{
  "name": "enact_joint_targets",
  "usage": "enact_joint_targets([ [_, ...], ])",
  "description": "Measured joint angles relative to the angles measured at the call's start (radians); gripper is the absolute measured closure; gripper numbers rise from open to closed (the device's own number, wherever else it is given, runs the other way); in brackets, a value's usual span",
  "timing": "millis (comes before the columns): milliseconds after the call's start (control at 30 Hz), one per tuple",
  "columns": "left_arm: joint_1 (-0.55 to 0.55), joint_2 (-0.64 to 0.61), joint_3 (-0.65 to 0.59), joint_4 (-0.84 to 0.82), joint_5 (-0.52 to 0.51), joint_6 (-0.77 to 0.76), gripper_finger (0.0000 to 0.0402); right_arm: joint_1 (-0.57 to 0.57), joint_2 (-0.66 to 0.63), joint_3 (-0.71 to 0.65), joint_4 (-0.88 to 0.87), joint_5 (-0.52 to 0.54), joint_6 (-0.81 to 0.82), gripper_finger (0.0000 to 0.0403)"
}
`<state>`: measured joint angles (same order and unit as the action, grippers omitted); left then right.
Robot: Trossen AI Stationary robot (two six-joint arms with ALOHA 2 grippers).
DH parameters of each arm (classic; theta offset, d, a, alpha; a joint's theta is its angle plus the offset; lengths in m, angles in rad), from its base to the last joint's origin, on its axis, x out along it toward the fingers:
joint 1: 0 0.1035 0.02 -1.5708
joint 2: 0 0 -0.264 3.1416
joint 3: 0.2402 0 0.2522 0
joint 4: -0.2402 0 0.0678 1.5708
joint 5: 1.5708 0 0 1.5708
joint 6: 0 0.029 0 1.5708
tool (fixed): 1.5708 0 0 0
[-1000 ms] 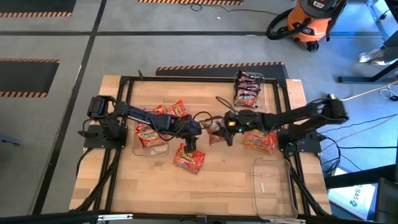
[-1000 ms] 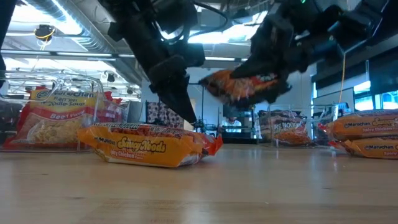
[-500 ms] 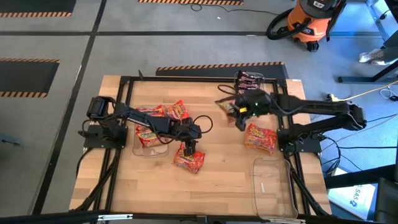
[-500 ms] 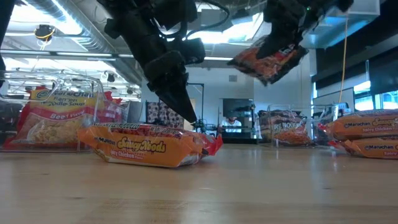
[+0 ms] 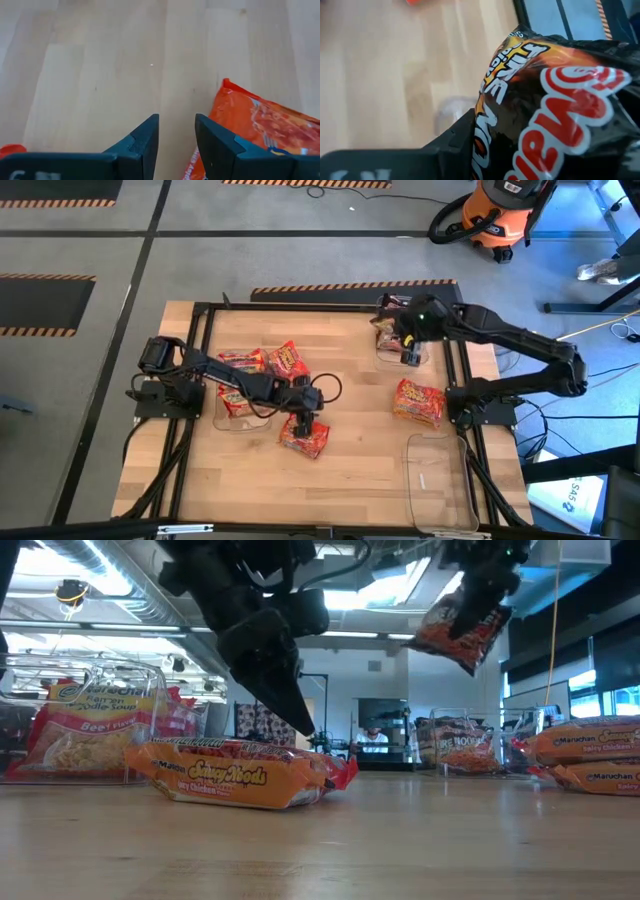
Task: Sort Maruchan noodles
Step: Put the black noodle pack into the top transparent bin
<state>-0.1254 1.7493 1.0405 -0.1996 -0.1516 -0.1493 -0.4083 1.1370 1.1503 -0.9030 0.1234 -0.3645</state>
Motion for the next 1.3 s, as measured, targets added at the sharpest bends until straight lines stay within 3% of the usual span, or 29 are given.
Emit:
enact_joint_targets([
  [200,-0.003,0.000,0.000,0.001,0.000,-0.001,0.0280,-0.128,0.030,0.001,-0.079,-0.003,-0.116,0.0279],
  [467,-0.003,0.001,0.000,0.016,0.000,-0.004,0.0280,-0.244,0.129,0.001,-0.104,-0.088,-0.140,0.0279],
  [933,-0.003,0.001,0.000,0.015,0.000,-0.004,0.0280,-0.253,0.369,0.001,-0.147,-0.129,-0.209,0.0278],
  [1300,-0.002,0.001,-0.001,0.015,0.000,0.000,0.0280,-0.252,0.466,0.001,-0.135,-0.162,-0.221,0.0278],
])
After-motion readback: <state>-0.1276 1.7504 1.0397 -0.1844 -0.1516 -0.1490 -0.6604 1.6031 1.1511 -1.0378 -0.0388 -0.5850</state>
